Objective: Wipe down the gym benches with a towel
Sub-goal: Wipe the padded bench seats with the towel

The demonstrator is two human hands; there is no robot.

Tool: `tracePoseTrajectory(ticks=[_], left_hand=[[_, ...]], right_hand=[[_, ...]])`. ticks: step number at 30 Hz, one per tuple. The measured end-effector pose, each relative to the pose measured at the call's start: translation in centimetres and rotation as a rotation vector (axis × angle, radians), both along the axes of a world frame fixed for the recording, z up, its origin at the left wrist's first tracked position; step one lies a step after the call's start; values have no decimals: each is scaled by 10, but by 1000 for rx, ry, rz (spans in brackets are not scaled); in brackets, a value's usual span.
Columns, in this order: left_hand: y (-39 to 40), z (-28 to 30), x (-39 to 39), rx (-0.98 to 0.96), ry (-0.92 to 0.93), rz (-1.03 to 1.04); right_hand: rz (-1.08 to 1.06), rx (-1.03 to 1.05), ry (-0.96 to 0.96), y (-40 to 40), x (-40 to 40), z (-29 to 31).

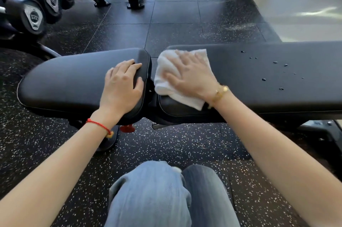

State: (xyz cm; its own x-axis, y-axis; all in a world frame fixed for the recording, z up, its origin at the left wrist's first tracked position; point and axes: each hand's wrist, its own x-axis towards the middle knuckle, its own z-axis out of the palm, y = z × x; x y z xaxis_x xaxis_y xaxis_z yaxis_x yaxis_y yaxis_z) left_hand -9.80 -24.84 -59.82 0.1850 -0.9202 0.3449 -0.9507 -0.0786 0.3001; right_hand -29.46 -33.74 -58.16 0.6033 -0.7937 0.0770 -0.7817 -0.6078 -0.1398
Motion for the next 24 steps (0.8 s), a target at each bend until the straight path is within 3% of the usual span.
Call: tracePoseTrajectory(ticks=[3,7,10,16,20,24], left_hand=[[1,-1,2,2,9,-11],[0,-4,0,10,-4,1],[-1,-5,-3,7,-16,14],[0,0,-3,22,-15,25],[-1,3,-7,33,14,9],[-8,11,-36,16,72,-58]], right_hand=[[90,-24,-54,25,-44,-3],[-78,-9,-39,-12,-85,-2],[-189,-10,11,-56,-57,5],[56,-19,2,-28,8,-1],[113,-18,-84,18,-48,-4],[-10,-3,-68,0,-108,-5]])
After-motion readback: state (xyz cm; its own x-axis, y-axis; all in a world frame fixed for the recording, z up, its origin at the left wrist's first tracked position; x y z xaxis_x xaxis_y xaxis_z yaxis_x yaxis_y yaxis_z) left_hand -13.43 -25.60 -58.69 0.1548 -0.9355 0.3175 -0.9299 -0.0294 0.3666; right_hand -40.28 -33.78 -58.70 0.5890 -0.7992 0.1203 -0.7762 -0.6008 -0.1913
